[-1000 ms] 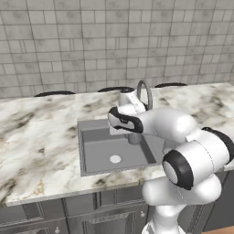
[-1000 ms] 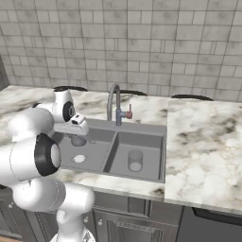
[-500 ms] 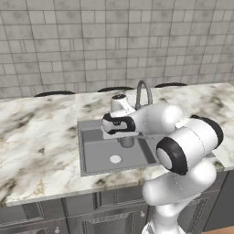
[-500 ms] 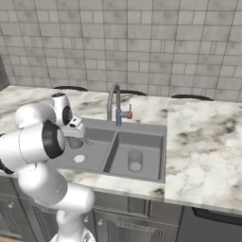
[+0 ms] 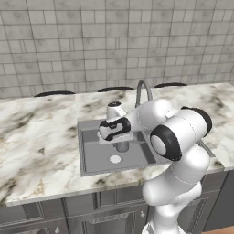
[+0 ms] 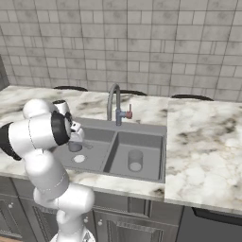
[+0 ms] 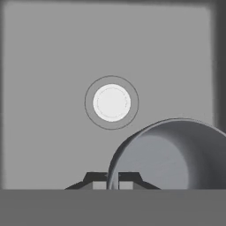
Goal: Move any existing items from the left basin to the right basin for drying. Then move the measuring cup from the counter to the left basin of the sink for washing.
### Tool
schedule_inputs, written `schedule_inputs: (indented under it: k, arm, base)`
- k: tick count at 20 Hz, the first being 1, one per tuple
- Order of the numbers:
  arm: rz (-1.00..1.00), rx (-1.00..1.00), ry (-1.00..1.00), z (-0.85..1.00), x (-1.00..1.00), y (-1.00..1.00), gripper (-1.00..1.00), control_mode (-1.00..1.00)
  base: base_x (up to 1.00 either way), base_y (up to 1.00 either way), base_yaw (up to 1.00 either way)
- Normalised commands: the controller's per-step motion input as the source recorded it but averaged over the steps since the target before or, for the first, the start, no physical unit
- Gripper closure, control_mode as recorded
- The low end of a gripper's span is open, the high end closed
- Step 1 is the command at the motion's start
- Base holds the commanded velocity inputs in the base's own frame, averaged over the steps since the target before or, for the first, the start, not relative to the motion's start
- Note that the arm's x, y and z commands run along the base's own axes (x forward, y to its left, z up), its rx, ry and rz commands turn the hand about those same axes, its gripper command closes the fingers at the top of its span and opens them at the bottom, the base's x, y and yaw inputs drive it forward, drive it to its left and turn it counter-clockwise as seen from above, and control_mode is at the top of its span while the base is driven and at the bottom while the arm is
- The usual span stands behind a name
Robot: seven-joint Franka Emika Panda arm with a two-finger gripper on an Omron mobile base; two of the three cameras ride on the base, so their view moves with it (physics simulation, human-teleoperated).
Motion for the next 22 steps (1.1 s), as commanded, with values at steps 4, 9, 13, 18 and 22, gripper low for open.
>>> schedule_inputs:
  k: [4,9,13,18,22]
  arm:
    - [0.02,0.00,0.00,-0.38,0.16,0.09,1.00,-1.00]
    - [0.02,0.00,0.00,-0.34,0.15,0.06,1.00,-1.00]
    - [0.00,0.00,0.00,-0.32,0.19,0.09,1.00,-1.00]
    - [0.00,0.00,0.00,-0.32,0.23,0.10,1.00,-1.00]
    - [0.00,0.00,0.00,-0.29,0.22,0.09,1.00,-1.00]
  base:
    - [0.00,0.00,0.00]
    - [0.00,0.00,0.00]
    - [0.00,0.00,0.00]
    - [0.00,0.00,0.00]
    - [0.00,0.00,0.00]
